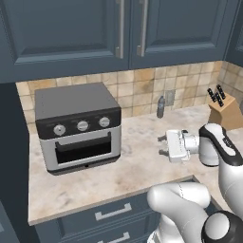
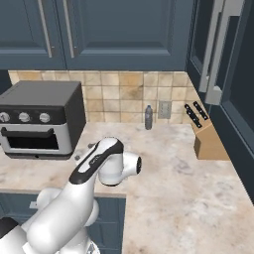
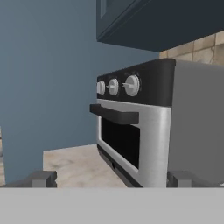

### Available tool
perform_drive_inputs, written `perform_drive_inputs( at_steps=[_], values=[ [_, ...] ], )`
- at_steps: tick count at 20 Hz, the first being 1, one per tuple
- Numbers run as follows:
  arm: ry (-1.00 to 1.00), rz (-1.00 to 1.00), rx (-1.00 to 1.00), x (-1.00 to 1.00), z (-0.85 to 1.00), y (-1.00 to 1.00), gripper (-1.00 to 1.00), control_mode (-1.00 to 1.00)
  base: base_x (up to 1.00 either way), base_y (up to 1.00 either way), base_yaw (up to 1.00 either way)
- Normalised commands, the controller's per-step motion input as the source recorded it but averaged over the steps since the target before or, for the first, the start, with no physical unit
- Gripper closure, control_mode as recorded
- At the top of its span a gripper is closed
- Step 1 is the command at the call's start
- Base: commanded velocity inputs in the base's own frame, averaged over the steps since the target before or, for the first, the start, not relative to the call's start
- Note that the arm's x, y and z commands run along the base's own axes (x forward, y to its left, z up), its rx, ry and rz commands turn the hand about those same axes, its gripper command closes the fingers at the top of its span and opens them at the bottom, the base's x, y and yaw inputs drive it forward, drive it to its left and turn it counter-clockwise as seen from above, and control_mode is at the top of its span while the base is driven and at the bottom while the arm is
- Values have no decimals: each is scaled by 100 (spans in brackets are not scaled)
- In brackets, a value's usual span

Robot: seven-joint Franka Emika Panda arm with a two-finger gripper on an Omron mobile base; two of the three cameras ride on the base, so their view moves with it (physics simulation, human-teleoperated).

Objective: Place the drinks on the dining counter in a tight cluster.

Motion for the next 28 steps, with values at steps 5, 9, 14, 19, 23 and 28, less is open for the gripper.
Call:
perform_drive_inputs(
  at_steps=[5, 9, 14, 19, 23, 28],
  values=[
    [7, -20, 0, 29, 6, -11, -100, -100, 0, 0, 0],
    [12, -23, 0, 32, 13, -16, -100, -100, 0, 0, 0],
    [17, -17, 0, 34, 8, -26, -100, -100, 0, 0, 0],
    [18, -8, 0, 32, 4, -35, -100, -100, 0, 0, 0],
    [10, -2, 3, 26, 2, -45, -100, -100, 0, 0, 0],
    [9, -3, 3, 29, 0, -43, -100, -100, 0, 0, 0]
  ],
)
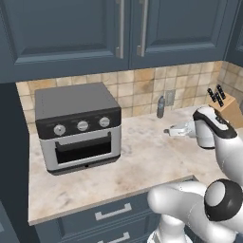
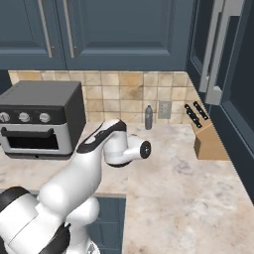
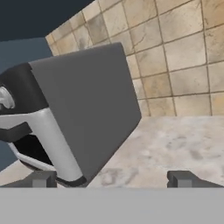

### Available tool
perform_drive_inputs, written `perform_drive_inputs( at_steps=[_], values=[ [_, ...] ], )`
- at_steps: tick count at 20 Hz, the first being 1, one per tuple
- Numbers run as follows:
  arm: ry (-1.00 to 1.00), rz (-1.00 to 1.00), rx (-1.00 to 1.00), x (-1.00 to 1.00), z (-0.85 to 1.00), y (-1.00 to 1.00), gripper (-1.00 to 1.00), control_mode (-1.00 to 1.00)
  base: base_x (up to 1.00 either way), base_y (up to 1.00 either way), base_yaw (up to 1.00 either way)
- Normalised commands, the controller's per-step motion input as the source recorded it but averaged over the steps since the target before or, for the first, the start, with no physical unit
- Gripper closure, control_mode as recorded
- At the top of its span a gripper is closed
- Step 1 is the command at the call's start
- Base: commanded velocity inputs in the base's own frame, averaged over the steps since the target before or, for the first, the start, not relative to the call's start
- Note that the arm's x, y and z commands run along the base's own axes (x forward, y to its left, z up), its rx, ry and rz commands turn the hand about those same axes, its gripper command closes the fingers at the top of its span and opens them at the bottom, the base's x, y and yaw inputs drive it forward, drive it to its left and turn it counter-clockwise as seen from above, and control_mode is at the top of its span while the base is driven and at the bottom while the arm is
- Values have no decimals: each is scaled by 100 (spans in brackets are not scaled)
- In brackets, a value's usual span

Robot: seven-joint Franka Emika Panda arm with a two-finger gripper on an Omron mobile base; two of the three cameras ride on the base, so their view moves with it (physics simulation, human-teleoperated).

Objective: Place the drinks on the dining counter in a tight cluster.

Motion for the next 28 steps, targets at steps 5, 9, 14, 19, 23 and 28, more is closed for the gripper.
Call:
perform_drive_inputs(
  at_steps=[5, 9, 14, 19, 23, 28],
  values=[
    [-8, -1, 0, 32, -7, -18, -100, -100, 0, 0, 0],
    [-22, 0, 0, 38, -5, -10, -100, -100, 0, 0, 0],
    [-7, -1, -1, 40, 1, -16, -100, -100, 0, 0, 0],
    [1, -8, -4, 32, 6, -24, -100, -100, 0, 0, 0],
    [0, -10, -8, 30, 0, -20, -100, -100, 0, 0, 0],
    [-1, -9, -10, 27, 2, -4, -100, -100, 0, 0, 0]
  ],
)
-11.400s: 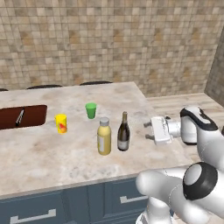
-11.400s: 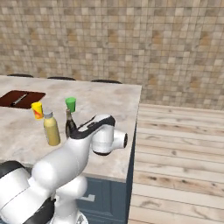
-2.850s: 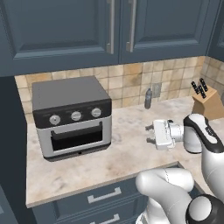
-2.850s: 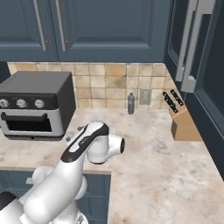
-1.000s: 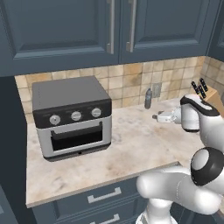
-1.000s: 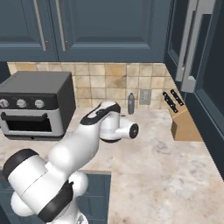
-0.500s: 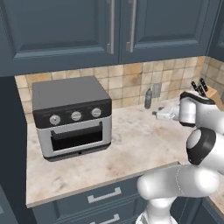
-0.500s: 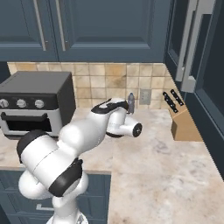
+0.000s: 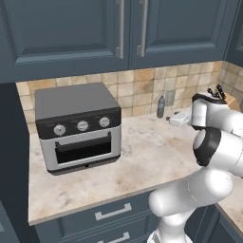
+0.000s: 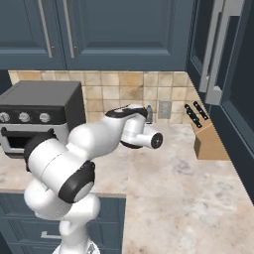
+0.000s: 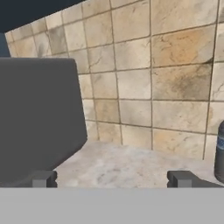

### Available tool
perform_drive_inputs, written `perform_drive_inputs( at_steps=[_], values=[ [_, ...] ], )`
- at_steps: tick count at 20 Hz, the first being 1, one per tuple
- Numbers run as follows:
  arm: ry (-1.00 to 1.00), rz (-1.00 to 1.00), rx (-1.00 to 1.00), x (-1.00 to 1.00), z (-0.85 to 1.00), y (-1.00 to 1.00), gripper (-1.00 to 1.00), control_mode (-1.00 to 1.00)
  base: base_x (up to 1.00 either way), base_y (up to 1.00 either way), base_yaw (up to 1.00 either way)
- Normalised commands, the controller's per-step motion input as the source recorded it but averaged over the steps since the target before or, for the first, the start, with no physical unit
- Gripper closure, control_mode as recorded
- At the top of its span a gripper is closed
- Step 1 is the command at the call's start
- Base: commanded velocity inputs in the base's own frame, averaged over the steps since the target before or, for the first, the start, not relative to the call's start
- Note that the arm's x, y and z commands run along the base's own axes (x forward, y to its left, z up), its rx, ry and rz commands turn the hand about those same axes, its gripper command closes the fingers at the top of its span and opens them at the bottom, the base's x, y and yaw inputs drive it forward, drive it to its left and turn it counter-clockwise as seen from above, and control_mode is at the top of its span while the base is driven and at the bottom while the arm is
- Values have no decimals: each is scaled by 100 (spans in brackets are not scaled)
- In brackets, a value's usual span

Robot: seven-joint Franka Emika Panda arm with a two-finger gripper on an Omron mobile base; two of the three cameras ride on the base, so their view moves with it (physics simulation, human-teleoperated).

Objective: Place the drinks on the dining counter in a tight cluster.

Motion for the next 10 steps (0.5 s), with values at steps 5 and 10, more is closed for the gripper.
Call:
perform_drive_inputs(
  at_steps=[5, 10],
  values=[
    [-1, -8, -10, 23, 2, -14, -100, -100, 0, 0, 0],
    [-9, -2, -13, 19, -1, -9, -100, -100, 0, 0, 0]
  ],
)
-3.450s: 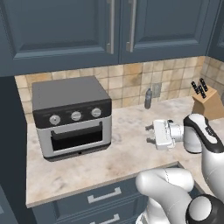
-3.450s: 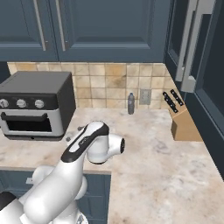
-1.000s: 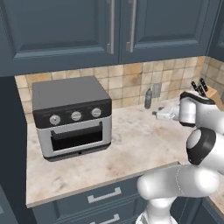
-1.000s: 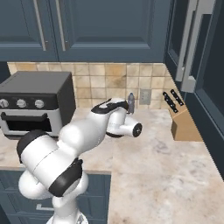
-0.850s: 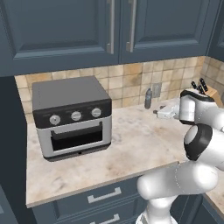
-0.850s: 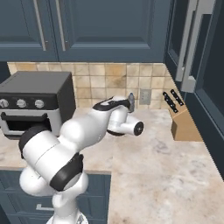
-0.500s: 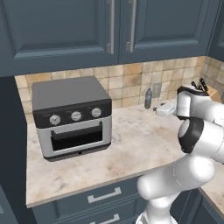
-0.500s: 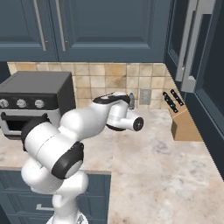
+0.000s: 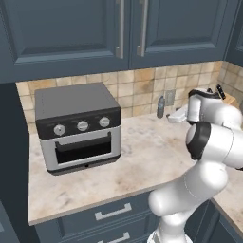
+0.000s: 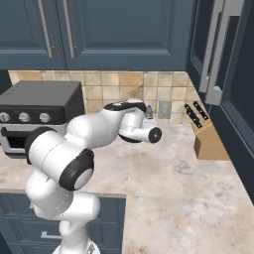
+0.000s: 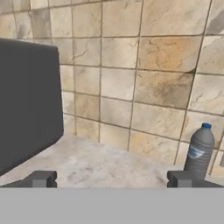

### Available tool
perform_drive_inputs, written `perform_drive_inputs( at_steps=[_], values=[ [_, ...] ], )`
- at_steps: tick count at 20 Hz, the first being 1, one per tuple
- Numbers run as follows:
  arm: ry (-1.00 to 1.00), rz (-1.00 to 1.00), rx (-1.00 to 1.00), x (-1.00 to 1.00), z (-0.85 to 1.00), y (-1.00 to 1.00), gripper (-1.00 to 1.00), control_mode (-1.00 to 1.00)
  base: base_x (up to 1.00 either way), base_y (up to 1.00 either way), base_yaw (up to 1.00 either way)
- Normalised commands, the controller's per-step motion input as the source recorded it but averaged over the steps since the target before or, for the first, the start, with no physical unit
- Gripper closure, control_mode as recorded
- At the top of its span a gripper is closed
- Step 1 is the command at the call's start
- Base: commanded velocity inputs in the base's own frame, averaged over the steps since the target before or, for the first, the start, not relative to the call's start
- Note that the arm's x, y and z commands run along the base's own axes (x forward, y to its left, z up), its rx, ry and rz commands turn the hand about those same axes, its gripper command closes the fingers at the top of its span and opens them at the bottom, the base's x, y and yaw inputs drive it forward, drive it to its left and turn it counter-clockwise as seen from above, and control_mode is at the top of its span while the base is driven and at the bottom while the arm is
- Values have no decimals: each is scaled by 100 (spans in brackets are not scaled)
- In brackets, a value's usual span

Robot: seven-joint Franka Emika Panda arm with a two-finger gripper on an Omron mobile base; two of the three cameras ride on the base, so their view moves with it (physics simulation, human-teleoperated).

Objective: Place the drinks on the dining counter in a tight cluster.

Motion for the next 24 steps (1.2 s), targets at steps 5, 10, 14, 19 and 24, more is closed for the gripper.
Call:
perform_drive_inputs(
  at_steps=[5, 10, 14, 19, 24],
  values=[
    [-7, -3, -10, 21, -5, -8, -100, -100, 0, 0, 0],
    [1, -6, -1, 20, -4, -22, -100, -100, 0, 0, 0],
    [10, -8, 0, 28, 0, -30, -100, -100, 0, 0, 0],
    [7, -2, 2, 30, 0, -16, -100, -100, 0, 0, 0],
    [0, 0, 5, 28, -1, -8, -100, -100, 0, 0, 0]
  ],
)
